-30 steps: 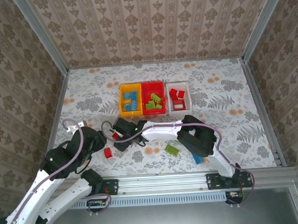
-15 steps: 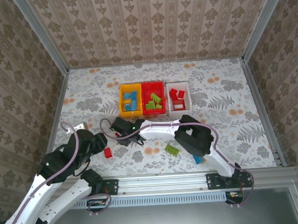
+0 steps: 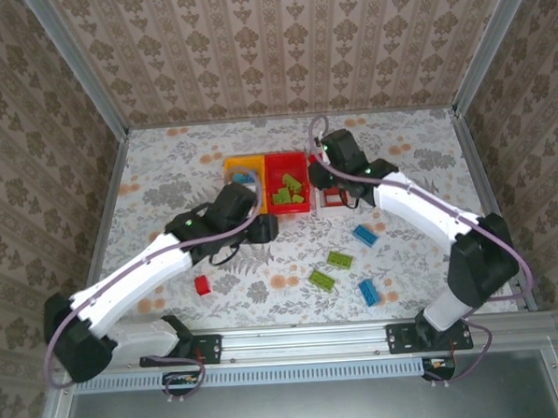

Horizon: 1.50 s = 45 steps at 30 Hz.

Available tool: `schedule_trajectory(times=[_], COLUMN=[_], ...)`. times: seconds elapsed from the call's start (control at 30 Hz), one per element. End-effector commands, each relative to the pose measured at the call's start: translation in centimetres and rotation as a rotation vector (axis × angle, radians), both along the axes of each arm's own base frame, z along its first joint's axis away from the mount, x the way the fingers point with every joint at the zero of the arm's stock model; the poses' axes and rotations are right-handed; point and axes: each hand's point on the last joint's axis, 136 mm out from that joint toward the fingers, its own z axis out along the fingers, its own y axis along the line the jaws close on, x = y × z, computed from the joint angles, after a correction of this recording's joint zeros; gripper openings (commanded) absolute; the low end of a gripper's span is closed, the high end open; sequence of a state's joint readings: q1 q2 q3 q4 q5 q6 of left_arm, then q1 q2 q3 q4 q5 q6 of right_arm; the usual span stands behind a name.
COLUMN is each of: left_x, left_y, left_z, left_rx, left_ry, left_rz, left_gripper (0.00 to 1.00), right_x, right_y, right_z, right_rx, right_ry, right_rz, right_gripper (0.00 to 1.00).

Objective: Sort the legos into containers by color

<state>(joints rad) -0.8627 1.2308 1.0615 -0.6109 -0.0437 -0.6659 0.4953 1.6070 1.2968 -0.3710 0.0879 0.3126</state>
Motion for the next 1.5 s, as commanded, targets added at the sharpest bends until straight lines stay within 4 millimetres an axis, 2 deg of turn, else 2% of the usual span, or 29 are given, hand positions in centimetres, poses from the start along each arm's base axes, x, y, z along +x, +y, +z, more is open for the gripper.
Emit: schedule_trajectory(times=[0.0, 0.07, 0.2, 0.33, 0.47, 0.6, 0.7, 0.8, 0.87, 1.0, 1.1, 1.17, 1.2, 1.27, 1.47], left_x=[1.3, 1.8, 2.3, 2.0, 1.4, 0.7, 0.0, -0.6, -0.5, 0.1, 0.7, 1.2, 1.4, 1.8, 1.6], left_y=[-4.1, -5.3, -6.7, -7.4, -7.8, -8.4, -9.4, -10.8, -11.8, -14.6, -17.0, -18.5, -19.3, -20.6, -23.4], left_z=[2.2, 2.0, 1.5, 0.7, -0.1, -1.0, -1.6, -2.2, -2.7, -3.6, -4.6, -5.4, -5.8, -6.6, -8.8], left_rx=[-0.048, -0.041, -0.038, -0.019, 0.013, 0.040, 0.056, 0.089, 0.114, 0.095, 0.079, 0.062, 0.053, 0.044, 0.000], left_ry=[-0.075, -0.074, -0.067, -0.055, -0.044, -0.032, -0.023, -0.028, -0.031, 0.027, 0.086, 0.145, 0.177, 0.244, 0.464], left_rz=[-0.139, -0.163, -0.184, -0.222, -0.264, -0.320, -0.384, -0.455, -0.472, -0.461, -0.427, -0.391, -0.374, -0.324, -0.148], left_gripper=[0.60, 0.60, 0.60, 0.60, 0.60, 0.61, 0.62, 0.66, 0.69, 0.72, 0.72, 0.71, 0.71, 0.70, 0.73], right_x=[1.0, 2.7, 4.6, 5.0, 5.2, 5.6, 5.7, 5.1, 4.2, 1.6, -1.2, -3.3, -4.8, -7.2, -13.2], right_y=[-0.9, -1.7, -3.9, -4.9, -4.7, -3.8, -3.5, -3.6, -4.2, -7.2, -10.5, -12.8, -14.1, -15.8, -18.7], right_z=[-3.3, -4.0, -6.2, -8.5, -9.6, -8.8, -6.6, -3.5, -1.5, 2.5, 3.7, 3.5, 4.3, 4.6, 5.5], right_rx=[0.026, 0.026, -0.022, -0.047, -0.036, -0.046, -0.056, -0.051, -0.042, -0.053, -0.057, -0.070, -0.063, -0.065, -0.069], right_ry=[0.173, 0.203, 0.296, 0.369, 0.394, 0.364, 0.312, 0.247, 0.207, 0.100, 0.050, 0.037, 0.010, -0.014, -0.070], right_rz=[-0.047, -0.096, -0.213, -0.287, -0.305, -0.274, -0.258, -0.258, -0.268, -0.312, -0.371, -0.415, -0.441, -0.475, -0.517], right_gripper=[0.22, 0.23, 0.23, 0.24, 0.31, 0.45, 0.53, 0.58, 0.59, 0.64, 0.67, 0.69, 0.69, 0.69, 0.73])
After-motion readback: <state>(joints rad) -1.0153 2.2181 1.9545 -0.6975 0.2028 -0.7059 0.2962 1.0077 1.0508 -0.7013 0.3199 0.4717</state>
